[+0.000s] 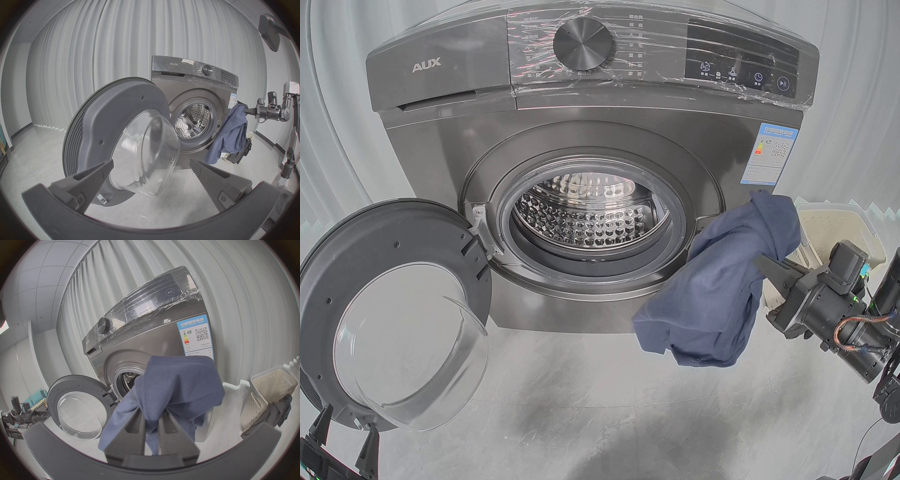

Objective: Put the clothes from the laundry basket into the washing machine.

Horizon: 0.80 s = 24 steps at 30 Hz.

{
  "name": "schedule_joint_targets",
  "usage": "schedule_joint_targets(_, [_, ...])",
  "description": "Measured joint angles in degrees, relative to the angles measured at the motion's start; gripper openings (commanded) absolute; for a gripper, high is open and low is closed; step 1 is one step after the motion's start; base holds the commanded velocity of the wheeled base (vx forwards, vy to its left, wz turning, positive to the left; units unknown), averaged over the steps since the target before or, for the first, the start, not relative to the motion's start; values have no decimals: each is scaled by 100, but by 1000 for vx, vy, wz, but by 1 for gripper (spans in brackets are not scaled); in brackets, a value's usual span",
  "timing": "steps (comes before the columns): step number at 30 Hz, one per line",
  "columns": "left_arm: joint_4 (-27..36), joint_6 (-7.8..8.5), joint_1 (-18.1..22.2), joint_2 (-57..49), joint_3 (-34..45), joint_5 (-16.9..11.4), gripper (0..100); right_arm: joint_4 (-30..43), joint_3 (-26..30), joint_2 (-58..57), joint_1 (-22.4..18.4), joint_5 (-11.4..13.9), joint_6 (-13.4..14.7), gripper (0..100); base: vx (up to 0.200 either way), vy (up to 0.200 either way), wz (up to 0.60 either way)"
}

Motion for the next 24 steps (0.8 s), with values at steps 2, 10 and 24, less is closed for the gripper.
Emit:
schedule_joint_targets(2, [-9, 6, 5, 0, 0, 16, 100, 2, 32, 9, 66, -2, 0, 0, 0, 0, 0])
schedule_joint_targets(10, [-22, 273, 20, 0, 0, 20, 100, -5, -6, 207, 642, -71, 46, 0, 0, 0, 0])
schedule_joint_targets(24, [-347, 284, 50, 0, -67, -49, 100, -191, -646, 827, 940, -110, 405, 0, 0, 0, 0])
